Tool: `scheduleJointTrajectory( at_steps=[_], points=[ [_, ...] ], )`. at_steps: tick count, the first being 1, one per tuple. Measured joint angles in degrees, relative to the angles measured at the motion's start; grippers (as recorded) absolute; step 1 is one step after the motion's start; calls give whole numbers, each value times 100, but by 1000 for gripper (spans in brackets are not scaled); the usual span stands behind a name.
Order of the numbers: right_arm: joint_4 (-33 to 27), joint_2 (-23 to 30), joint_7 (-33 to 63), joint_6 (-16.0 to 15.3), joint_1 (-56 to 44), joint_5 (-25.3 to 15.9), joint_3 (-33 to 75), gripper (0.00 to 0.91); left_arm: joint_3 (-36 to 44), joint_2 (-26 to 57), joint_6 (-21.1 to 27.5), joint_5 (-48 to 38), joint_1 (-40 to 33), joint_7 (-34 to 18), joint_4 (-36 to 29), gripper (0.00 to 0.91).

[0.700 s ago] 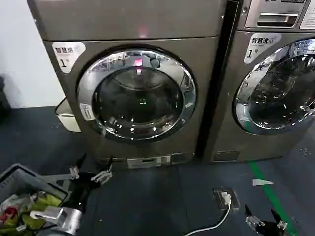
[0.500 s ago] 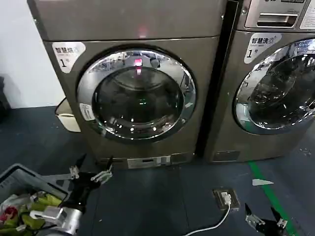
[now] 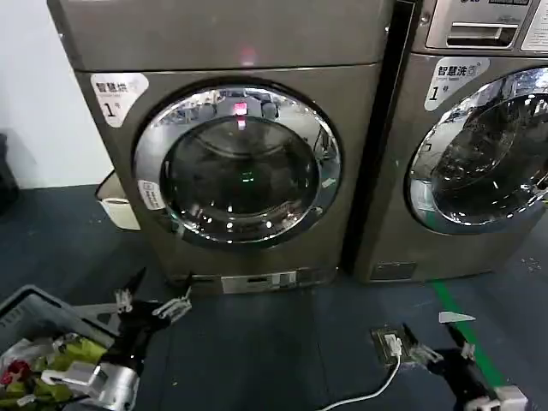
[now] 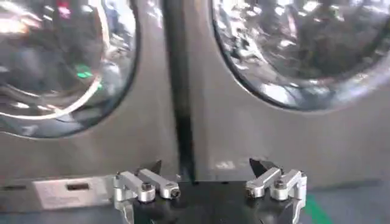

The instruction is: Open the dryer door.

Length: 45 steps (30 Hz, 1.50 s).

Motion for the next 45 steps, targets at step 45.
scheduleJointTrajectory(
  at_steps=[45],
  points=[
    [-3138,-811,-767,264,7227,2114,-6288,907,-141,76,10,-51,38,-3,-30,907]
  ],
)
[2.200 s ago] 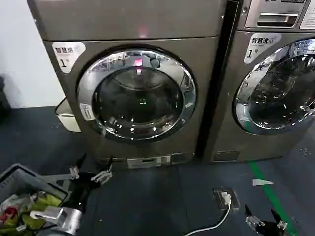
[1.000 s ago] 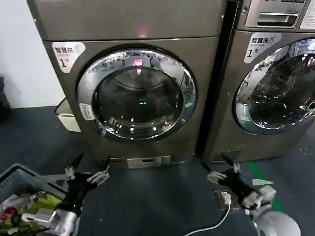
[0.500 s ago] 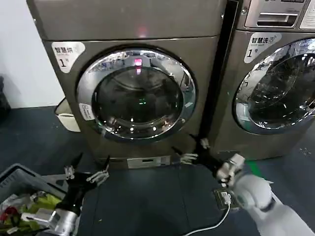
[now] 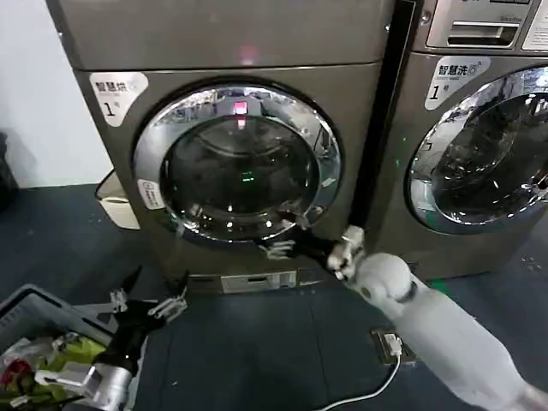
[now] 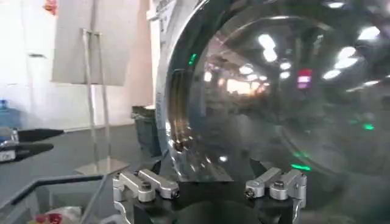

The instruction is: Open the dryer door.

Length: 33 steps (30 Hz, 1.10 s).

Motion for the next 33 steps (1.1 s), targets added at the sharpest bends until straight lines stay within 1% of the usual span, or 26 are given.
scheduleJointTrajectory(
  at_steps=[6,12,22,27,33],
  points=[
    [-513,368,-236,32,561,133,-429,907,-23,42,1,-26,15,-1,-23,907],
    [-1017,763,-406,63,1012,157,-781,907,-38,62,2,-42,29,-1,-30,907],
    [-1647,1357,-448,153,1447,179,-1158,907,-79,98,-10,-37,105,8,-77,907],
    [-1914,1608,-448,252,1575,176,-1251,907,-112,111,-16,-43,157,9,-143,907],
    [-2308,1944,-471,283,1681,155,-1325,907,-125,112,-19,-45,187,9,-167,907]
  ],
)
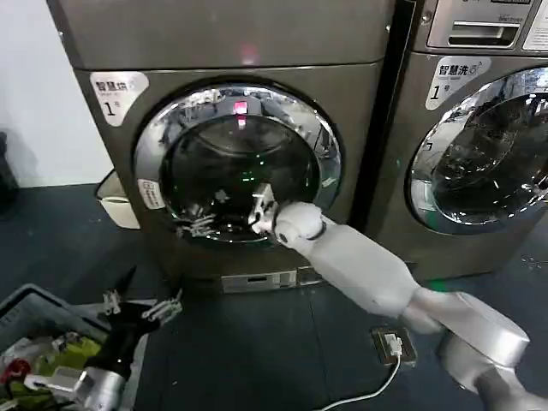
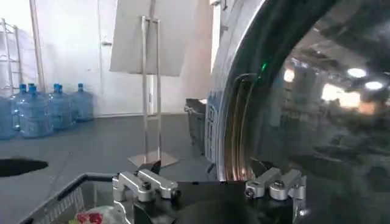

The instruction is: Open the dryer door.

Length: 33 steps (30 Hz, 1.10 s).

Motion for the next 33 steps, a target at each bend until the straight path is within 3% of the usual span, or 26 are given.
scheduleJointTrajectory(
  at_steps=[11,33],
  points=[
    [-674,531,-93,101,144,-124,-34,907,-3,0,0,-7,-6,0,-23,907],
    [-1468,1083,-307,267,208,-286,6,907,-2,-9,-12,-12,-11,5,-64,907]
  ],
)
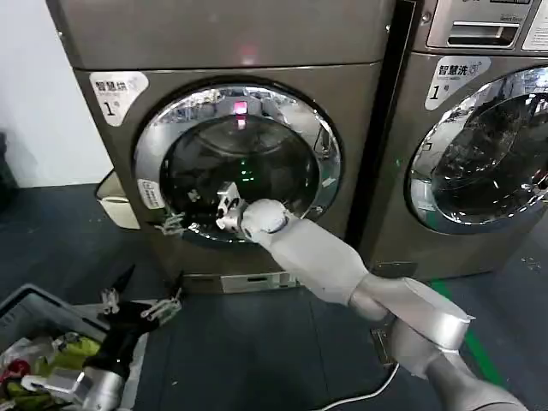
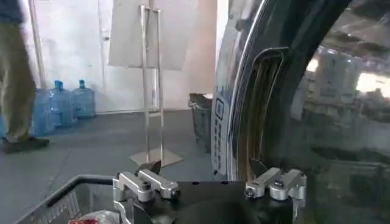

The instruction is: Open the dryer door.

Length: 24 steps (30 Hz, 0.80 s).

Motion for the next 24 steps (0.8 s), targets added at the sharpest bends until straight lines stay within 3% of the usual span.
scheduleJointTrajectory(
  at_steps=[12,24],
  points=[
    [-327,192,-200,15,25,-78,124,907,-5,-11,-9,-14,13,5,-55,907],
    [-272,189,-650,-64,3,-98,168,907,-107,41,-58,-23,42,64,-9,907]
  ],
)
